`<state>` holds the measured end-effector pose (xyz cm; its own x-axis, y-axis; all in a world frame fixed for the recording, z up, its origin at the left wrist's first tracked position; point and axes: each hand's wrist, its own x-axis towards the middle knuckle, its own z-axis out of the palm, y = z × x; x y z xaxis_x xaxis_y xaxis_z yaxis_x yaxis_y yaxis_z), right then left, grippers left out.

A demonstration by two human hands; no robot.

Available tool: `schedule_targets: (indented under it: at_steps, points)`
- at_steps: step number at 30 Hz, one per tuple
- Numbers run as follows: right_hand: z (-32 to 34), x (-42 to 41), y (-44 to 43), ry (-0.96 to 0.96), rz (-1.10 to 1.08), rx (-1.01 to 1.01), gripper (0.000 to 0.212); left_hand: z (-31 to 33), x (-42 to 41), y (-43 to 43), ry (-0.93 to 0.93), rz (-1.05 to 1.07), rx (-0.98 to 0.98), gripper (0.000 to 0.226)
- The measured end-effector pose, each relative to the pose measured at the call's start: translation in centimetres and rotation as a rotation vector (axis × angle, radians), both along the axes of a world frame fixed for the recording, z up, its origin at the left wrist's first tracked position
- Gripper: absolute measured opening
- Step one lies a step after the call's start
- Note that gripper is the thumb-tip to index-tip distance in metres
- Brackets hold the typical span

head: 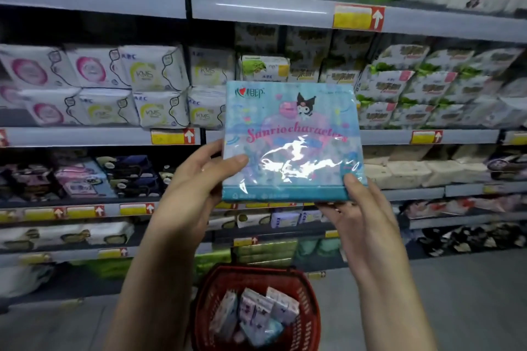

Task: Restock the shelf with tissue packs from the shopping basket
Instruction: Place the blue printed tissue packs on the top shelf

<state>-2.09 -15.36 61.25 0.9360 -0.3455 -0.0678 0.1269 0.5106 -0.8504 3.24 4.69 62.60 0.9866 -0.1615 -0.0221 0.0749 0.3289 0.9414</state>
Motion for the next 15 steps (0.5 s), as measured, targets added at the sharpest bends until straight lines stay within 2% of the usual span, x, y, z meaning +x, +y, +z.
schedule_targets:
  at_steps: [1, 4, 5, 8, 15]
  points:
    - [0.0, -0.1, 0.0, -0.005, 0.007, -0.02, 0.086, 0.0, 0.1, 0.1, -0.008, -0.01, 0.003, 0.057]
    - [0.1, -0.7, -0.1, -0.044, 0.029, -0.075, 0.041, 0.2, 0.3, 0.6, -0.026, -0.043, -0.009, 0.061]
    - [0.2, -0.7, -0.1, -0.057, 0.036, -0.093, 0.037, 0.3, 0.4, 0.7, -0.03, -0.05, -0.012, 0.064]
    - [0.9, -0.7, -0.1, -0.077, 0.039, -0.136, 0.043, 0.4, 0.7, 0.9, -0.054, -0.049, -0.016, 0.062]
    - [2.0, 1.3, -0.8, -0.146, 0.057, -0.193, 0.038, 1.5, 2.0, 0.6, -0.113, -0.055, -0.045, 0.061]
